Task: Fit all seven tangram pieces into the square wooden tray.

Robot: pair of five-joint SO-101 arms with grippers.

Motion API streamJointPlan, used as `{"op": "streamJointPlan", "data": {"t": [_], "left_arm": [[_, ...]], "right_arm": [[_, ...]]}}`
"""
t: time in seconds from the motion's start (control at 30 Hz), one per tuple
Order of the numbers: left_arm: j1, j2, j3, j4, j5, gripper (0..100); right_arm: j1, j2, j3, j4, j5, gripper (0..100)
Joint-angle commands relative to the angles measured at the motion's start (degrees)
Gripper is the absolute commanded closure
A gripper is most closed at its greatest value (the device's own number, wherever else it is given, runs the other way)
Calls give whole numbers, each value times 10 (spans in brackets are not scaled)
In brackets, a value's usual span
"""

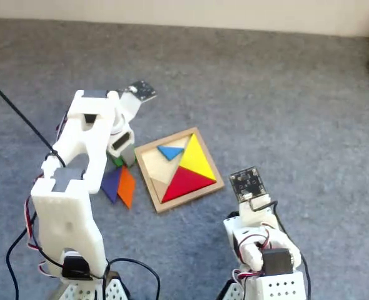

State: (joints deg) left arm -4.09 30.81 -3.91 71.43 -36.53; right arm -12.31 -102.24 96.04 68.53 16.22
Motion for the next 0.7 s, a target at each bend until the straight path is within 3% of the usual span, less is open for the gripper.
{"op": "streamJointPlan", "data": {"t": [0.0,0.23,0.47,0.67], "left_arm": [[7,1,-22,-4,-1,855],[3,-2,-53,54,1,910],[8,-2,-175,178,98,906],[54,-2,-247,269,156,909]], "right_arm": [[4,6,80,4,-1,994],[4,6,80,4,-1,994],[4,6,80,4,-1,994],[4,6,80,4,-1,994]]}}
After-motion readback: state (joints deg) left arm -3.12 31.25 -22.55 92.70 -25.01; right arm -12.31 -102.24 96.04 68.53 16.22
